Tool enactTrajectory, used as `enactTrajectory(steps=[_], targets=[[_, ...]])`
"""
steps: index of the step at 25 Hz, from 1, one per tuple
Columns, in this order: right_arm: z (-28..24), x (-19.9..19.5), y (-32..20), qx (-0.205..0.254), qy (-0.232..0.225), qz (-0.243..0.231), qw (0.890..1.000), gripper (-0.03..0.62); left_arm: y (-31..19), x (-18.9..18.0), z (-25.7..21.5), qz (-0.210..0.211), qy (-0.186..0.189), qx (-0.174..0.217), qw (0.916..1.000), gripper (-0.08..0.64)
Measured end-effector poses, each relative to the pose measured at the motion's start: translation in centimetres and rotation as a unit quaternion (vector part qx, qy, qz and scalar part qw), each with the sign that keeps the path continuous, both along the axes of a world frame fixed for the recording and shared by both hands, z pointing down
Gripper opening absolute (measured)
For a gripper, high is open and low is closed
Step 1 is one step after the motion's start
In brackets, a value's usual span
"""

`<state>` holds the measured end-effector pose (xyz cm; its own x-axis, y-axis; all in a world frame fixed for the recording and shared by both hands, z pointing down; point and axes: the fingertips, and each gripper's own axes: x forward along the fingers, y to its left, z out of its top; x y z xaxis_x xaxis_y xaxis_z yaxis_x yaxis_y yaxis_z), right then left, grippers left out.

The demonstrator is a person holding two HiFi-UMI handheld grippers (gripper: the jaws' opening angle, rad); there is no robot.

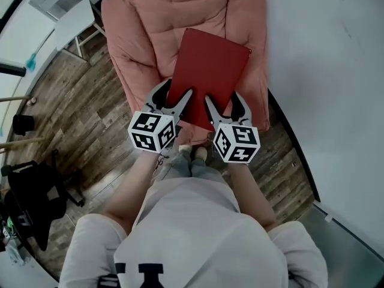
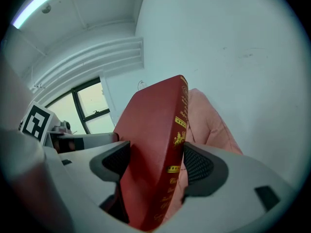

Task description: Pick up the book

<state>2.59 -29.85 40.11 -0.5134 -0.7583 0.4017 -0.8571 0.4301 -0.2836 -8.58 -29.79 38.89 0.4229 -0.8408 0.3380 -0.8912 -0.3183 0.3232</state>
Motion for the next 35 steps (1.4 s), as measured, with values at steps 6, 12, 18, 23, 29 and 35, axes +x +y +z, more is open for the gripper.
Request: enactTrajectory(steps=[6, 12, 18, 23, 29, 35], targets=[[-2.6, -0.8, -0.4, 0.027, 0.007, -0.021, 0.999, 0.337, 0.1, -0.7, -2.3, -0.015, 0.0, 0.018, 0.9997, 0.262], [-3.8, -0.2, -0.1, 0.039, 0.003, -0.027, 0.999, 0.339, 0.6, -0.1, -3.7, -0.022, -0.001, 0.037, 0.9991, 0.262], [-4.5, 0.6, 0.6, 0.046, 0.002, -0.04, 0.998, 0.339, 1.7, 0.7, -4.2, -0.034, 0.003, 0.047, 0.9983, 0.262], [-4.4, 1.2, 1.7, 0.046, -0.004, -0.049, 0.998, 0.339, 2.9, 1.3, -4.7, -0.047, 0.005, 0.058, 0.9972, 0.262], [-5.1, 1.6, 3.2, 0.055, -0.009, -0.057, 0.997, 0.339, 4.8, 1.7, -5.2, -0.05, 0.002, 0.064, 0.9967, 0.262], [-5.0, 1.3, 5.5, 0.059, -0.009, -0.061, 0.996, 0.339, 7.1, 1.4, -5.5, -0.054, 0.004, 0.072, 0.9959, 0.262]])
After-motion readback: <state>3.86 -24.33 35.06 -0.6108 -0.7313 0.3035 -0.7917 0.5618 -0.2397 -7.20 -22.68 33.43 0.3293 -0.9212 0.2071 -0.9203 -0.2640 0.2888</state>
